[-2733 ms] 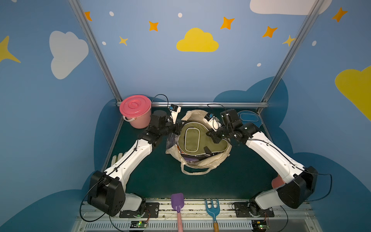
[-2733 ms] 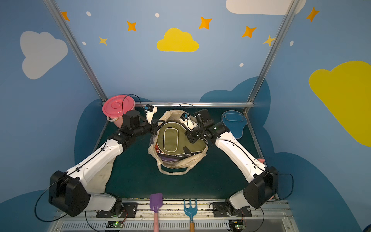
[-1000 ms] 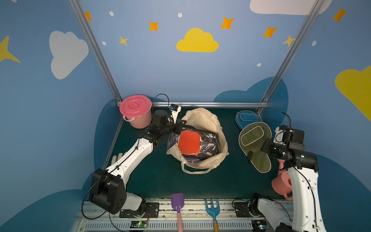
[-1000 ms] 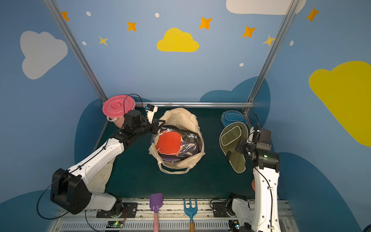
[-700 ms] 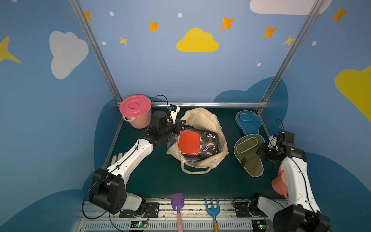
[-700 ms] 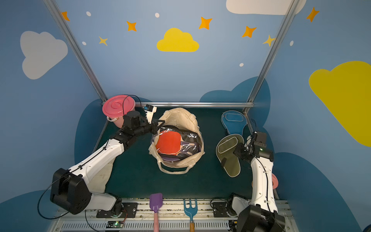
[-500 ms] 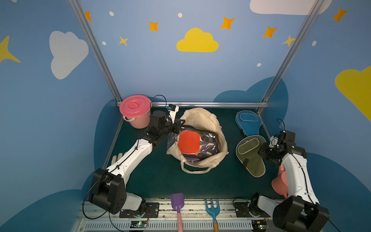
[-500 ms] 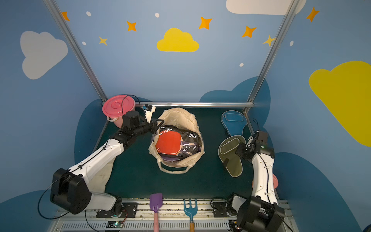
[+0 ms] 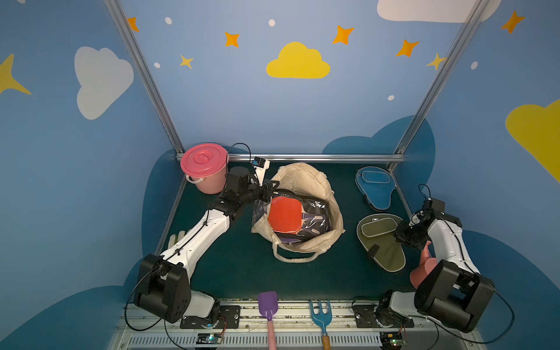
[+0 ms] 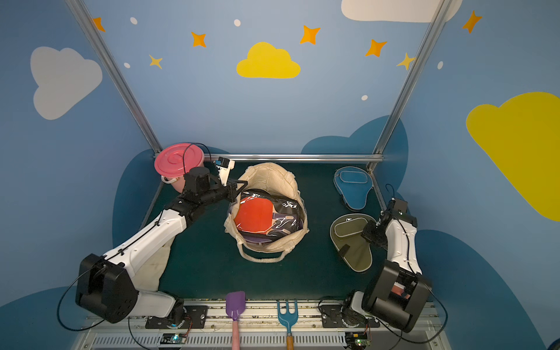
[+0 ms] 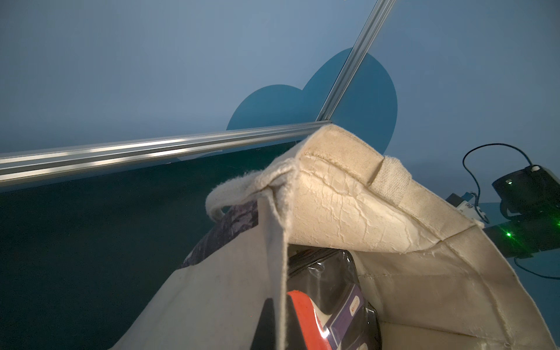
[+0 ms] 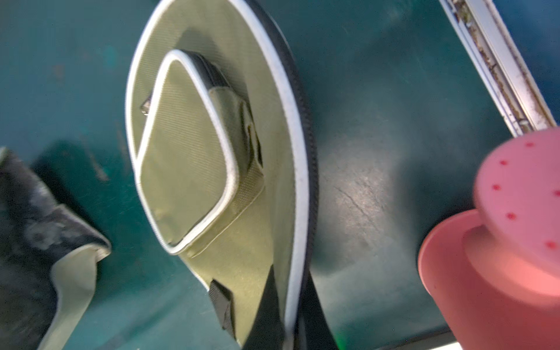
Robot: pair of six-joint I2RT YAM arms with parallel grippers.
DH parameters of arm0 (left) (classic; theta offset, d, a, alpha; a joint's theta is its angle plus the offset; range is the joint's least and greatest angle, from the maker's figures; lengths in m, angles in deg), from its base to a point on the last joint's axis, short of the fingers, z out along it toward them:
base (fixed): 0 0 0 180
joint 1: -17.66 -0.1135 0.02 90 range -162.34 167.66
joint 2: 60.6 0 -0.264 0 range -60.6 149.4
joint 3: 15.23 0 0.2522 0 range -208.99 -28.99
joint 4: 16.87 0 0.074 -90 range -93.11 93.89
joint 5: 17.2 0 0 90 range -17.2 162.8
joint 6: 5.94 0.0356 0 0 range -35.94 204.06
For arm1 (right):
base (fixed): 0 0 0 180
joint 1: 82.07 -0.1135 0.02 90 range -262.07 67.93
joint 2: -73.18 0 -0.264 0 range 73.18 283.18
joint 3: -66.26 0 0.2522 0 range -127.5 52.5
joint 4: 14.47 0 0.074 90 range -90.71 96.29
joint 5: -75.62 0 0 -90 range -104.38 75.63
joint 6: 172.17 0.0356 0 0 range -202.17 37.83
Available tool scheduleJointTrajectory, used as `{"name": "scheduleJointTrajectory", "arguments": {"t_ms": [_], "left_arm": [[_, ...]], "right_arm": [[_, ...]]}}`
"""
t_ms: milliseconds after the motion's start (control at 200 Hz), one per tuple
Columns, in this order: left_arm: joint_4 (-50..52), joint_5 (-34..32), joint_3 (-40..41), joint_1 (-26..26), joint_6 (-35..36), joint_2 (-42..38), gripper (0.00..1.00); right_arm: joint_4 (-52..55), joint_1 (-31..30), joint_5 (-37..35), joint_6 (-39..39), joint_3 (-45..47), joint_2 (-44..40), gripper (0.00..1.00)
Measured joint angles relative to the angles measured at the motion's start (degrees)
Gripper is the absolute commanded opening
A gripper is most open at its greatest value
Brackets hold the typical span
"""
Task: Remove the ping pong set from the canvas bag
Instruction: Place the ping pong set at the center of the board.
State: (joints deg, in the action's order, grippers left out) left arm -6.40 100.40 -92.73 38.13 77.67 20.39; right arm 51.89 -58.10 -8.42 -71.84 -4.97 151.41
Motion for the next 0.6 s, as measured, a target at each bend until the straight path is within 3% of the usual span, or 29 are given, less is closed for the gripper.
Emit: {"name": "scheduleJointTrajectory", "arguments": {"t_ms": [225,601], "left_arm": [[-0.02,0.22,0.0,-0.11,0.0,0.0,0.04],[-0.07,0.26,0.0,-0.11,-0.02,0.0,0.04]], "right_arm": [[-0.11,0.35,-4.15,0.04,-0.85,6.67,0.0],[-1.4,1.09,-9.22,-0.07,-3.48,10.71,0.0]]}}
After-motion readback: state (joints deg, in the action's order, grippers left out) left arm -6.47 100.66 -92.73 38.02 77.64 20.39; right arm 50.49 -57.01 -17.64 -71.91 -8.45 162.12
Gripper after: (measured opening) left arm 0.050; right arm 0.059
